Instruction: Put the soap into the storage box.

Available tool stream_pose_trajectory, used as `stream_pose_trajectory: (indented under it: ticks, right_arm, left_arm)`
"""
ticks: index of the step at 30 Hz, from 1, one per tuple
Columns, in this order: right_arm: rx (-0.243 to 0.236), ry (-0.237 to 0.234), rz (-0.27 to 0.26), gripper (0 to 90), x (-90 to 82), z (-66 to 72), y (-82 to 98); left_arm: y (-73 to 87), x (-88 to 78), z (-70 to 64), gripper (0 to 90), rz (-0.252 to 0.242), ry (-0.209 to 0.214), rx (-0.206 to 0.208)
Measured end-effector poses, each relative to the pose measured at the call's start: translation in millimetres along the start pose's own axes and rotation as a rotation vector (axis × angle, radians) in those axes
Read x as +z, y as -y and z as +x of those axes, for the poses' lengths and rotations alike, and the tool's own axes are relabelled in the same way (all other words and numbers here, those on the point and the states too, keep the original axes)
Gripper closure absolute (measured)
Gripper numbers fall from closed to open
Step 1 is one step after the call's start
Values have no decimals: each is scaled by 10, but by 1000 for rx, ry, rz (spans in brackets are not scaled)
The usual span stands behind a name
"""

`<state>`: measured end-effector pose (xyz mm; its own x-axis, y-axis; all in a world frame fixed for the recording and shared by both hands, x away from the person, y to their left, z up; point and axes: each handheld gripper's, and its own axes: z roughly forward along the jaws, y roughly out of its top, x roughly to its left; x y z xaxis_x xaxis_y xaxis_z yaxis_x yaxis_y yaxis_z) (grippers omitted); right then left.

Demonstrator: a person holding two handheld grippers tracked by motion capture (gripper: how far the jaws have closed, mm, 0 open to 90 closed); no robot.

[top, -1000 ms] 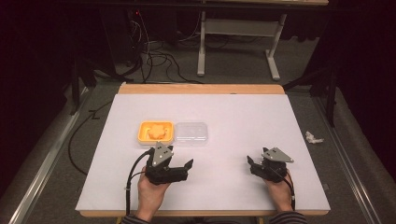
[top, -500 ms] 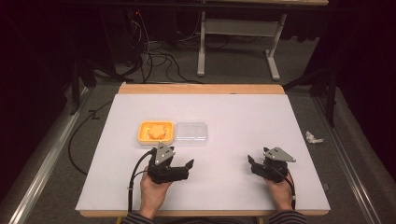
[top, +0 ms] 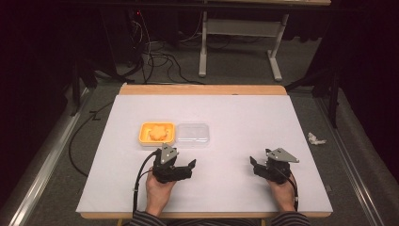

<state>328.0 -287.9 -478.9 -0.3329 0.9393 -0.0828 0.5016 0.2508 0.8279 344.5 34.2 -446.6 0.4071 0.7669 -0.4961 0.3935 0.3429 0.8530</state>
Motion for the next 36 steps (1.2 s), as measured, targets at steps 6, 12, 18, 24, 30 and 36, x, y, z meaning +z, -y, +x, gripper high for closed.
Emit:
stream_pose_trajectory:
  ticks: [6,12,18,24,30,36]
  right_arm:
    - [-4,6,2,297,2,9,-1]
    - [-17,18,5,297,-1,27,-2]
    - [-29,21,3,297,1,37,-2]
    - [-46,29,-5,296,-4,61,2]
    - [-65,29,-12,296,-10,66,4]
    - [-65,30,-12,297,-10,76,5]
  left_arm:
    - [25,53,36,169,-7,3,-2]
    - [87,112,75,169,-3,-4,22]
    - [186,174,80,170,3,-7,9]
    - [280,223,106,170,29,-23,39]
    - [295,262,172,171,27,-51,24]
    - [297,253,213,171,14,-65,16]
